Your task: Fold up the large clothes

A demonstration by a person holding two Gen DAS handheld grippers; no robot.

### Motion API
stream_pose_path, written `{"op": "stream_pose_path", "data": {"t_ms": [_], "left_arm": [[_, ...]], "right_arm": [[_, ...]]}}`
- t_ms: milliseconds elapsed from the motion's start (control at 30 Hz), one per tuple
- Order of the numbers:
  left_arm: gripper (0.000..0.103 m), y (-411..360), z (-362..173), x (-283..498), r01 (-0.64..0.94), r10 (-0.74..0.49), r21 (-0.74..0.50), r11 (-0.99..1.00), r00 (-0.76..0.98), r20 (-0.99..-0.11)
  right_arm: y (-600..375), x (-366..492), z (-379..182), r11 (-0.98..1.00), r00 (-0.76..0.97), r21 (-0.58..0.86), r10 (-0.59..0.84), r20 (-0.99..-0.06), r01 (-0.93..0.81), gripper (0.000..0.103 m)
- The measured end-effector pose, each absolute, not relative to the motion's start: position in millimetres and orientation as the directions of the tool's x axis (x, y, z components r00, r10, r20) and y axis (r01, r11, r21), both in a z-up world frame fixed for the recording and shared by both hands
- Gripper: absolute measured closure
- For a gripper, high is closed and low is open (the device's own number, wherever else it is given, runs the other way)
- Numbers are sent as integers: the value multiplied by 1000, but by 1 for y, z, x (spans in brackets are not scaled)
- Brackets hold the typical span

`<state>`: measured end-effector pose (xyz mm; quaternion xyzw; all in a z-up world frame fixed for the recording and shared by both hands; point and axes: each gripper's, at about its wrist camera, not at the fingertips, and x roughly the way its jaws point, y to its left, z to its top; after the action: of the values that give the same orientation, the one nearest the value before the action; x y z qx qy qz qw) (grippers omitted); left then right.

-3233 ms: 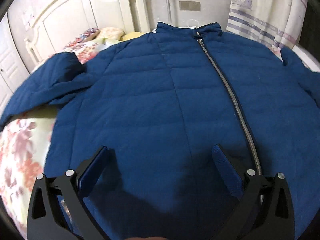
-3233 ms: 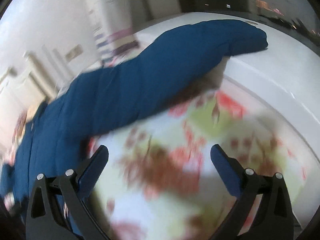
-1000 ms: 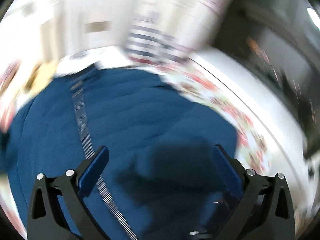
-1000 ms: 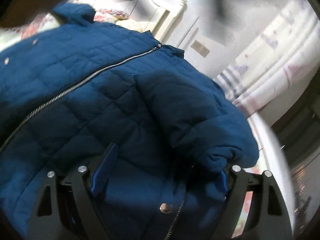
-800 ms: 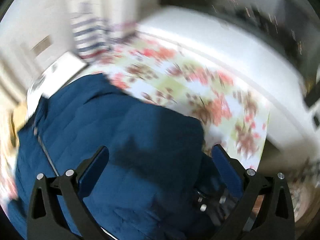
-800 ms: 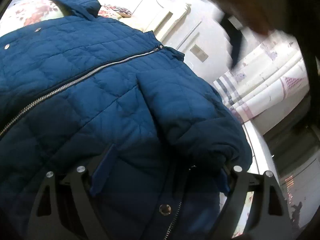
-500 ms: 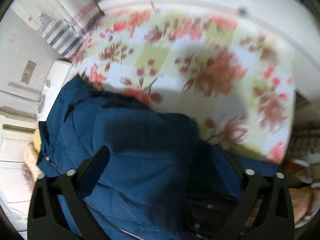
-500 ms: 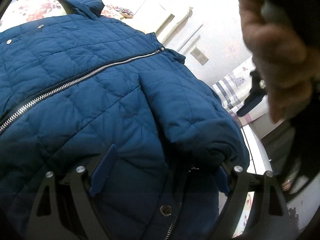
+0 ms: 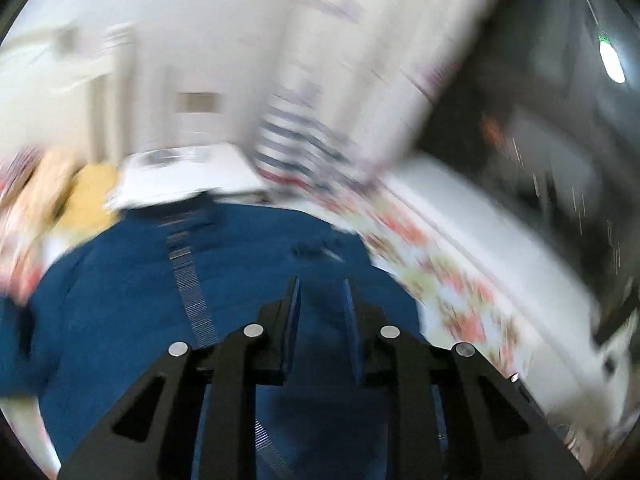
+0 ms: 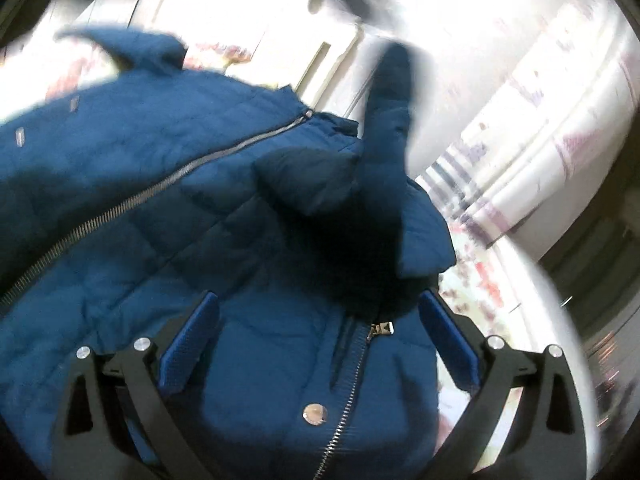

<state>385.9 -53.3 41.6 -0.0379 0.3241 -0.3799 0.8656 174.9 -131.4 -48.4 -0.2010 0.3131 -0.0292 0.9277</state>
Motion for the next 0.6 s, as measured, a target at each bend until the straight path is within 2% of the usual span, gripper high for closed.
{"op": "stream_pose_path", "data": {"t_ms": [67, 133, 167, 200, 267, 333, 400, 500, 600], "left_arm": [[82, 20, 11, 384, 536, -704, -456, 711, 527, -476], [80, 64, -21, 378, 461, -713, -549, 697, 521, -469], [71, 76, -33, 374, 435, -715, -574, 694, 514, -475], [49, 90, -52, 369, 387, -712, -609, 692, 501, -492], [25, 102, -74, 361, 314, -710, -657, 685, 488, -507], [25, 97, -86, 356, 296, -763, -727, 620, 441, -472], [23, 72, -86, 356, 310, -806, -757, 575, 375, -458], [17, 25, -73, 360, 345, -867, -802, 488, 297, -400], [17, -22, -60, 373, 318, -894, -843, 433, 271, -357]], "right_arm": [[-151, 174, -39, 962, 804, -268, -118, -583, -53, 4], [-177, 176, -30, 996, 800, -86, -22, -599, -37, 4], [-189, 178, -28, 1000, 797, -9, 16, -604, -27, 4], [-200, 179, -26, 998, 794, 66, 49, -606, -11, 4], [-225, 182, -24, 977, 793, 210, 101, -600, 34, 4], [-239, 183, -23, 955, 796, 290, 129, -592, 61, 7], [-240, 182, -17, 953, 807, 298, 138, -574, 48, 10], [-217, 183, -6, 972, 819, 233, 146, -555, -15, 10], [-192, 186, -7, 988, 808, 151, 109, -578, -25, 10]]}}
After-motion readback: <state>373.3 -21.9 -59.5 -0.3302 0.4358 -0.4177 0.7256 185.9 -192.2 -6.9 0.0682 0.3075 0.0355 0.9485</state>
